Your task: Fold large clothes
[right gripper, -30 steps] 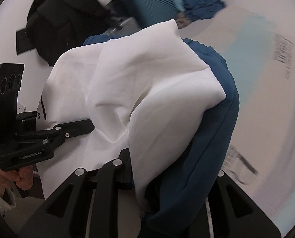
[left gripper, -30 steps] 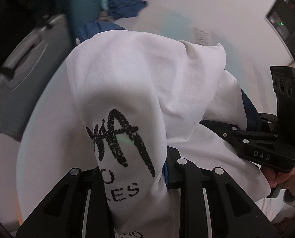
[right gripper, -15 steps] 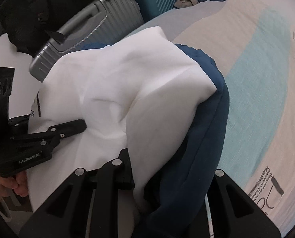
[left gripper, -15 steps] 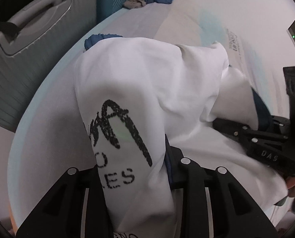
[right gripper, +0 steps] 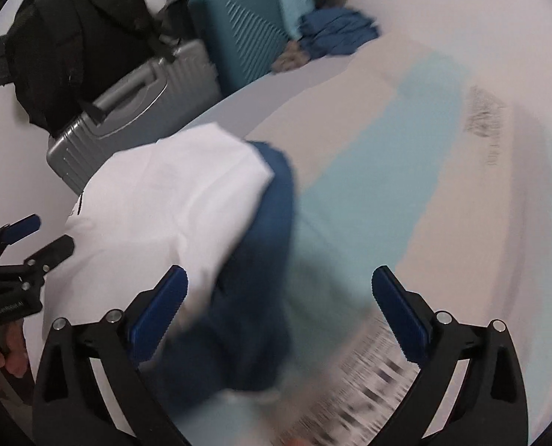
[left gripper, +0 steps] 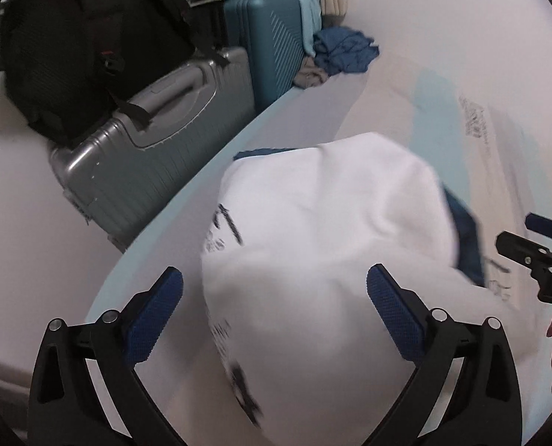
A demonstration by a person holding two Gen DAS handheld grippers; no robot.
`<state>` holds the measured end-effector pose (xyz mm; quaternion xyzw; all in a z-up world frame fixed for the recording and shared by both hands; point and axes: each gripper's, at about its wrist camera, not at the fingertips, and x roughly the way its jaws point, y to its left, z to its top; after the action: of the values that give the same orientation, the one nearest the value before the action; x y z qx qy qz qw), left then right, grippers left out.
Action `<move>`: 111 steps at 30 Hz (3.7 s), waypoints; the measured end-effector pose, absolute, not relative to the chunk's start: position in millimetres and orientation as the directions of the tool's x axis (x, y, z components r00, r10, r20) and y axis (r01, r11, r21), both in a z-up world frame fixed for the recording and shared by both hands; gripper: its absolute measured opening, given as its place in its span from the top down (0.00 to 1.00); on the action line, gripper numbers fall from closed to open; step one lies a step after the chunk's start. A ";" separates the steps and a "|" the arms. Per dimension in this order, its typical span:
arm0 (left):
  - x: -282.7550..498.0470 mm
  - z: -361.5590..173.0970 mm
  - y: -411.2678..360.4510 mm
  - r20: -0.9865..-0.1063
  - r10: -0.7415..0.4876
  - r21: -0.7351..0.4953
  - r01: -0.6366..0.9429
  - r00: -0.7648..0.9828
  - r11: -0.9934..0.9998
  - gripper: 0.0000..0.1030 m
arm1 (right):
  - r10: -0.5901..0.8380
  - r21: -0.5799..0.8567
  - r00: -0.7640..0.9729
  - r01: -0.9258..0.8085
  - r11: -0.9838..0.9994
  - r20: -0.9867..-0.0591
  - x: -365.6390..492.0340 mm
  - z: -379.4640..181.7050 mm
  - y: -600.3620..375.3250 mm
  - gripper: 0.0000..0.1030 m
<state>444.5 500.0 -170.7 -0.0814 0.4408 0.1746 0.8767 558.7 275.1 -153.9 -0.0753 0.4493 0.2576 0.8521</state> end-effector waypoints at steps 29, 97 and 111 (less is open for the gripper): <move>75.4 -33.1 307.6 -0.716 0.277 -0.010 -0.406 0.641 0.914 0.05 | 0.301 -0.078 0.722 -0.440 0.894 -0.623 164.5 -5.0 125.4 0.07; -46.4 -45.6 314.3 -0.646 0.285 0.004 -0.370 0.708 0.929 0.05 | 0.273 -0.079 0.768 -0.387 0.919 -0.580 43.0 -26.0 135.5 0.07; -36.6 -49.8 322.8 -0.676 0.286 -0.016 -0.402 0.679 0.916 0.05 | 0.281 -0.067 0.765 -0.388 0.919 -0.580 45.9 -27.2 138.1 0.07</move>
<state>-36.6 322.8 -49.8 -0.0815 0.3536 0.1884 0.9126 45.9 138.1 -27.2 -0.0917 0.2926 0.1788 0.9349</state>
